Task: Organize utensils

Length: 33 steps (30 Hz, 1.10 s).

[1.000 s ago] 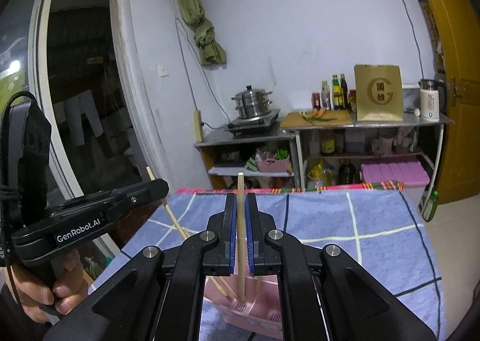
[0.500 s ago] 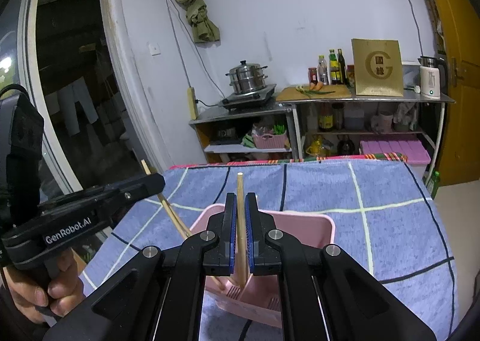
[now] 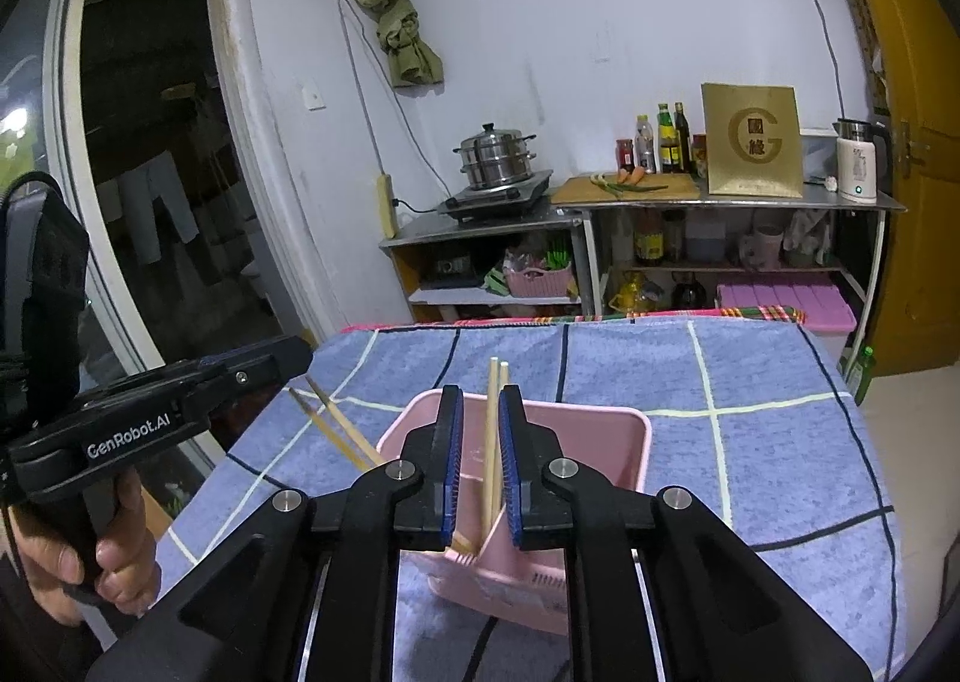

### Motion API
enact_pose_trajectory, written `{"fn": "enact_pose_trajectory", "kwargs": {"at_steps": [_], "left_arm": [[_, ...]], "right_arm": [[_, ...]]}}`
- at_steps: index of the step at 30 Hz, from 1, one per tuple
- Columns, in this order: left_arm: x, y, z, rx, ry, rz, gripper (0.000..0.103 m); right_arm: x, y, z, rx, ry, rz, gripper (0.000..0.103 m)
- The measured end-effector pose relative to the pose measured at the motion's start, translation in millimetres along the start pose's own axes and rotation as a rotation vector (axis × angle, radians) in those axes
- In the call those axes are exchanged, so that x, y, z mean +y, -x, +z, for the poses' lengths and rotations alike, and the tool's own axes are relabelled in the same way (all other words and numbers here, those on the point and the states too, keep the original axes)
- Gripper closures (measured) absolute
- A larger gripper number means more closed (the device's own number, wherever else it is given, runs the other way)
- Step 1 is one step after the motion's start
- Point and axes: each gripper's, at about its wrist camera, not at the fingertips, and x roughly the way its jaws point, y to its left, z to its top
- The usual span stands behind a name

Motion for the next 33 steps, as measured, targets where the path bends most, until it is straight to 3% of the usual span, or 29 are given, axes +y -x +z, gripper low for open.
{"fn": "enact_pose_trajectory", "kwargs": {"at_steps": [8,16,25,33], "left_arm": [[-6.1,40.0,-25.5,-0.026,-0.003,-0.005,0.091],[-22.2,74.0,-78.5,-0.007,-0.03,-0.032,0.091],[-27.7,84.2,-144.0,0.07,-0.018,-0.066,0.091],[-16.7,67.1,-180.8,0.15,0.012,-0.049,0.091]], "right_arm": [[2.2,48.0,-23.1,-0.026,0.014,0.0,0.089],[4.7,82.6,-55.1,-0.01,0.026,-0.013,0.089],[1.1,90.0,-97.7,0.066,0.004,0.008,0.089],[-7.5,75.1,-127.3,0.148,-0.018,0.008,0.089]]}}
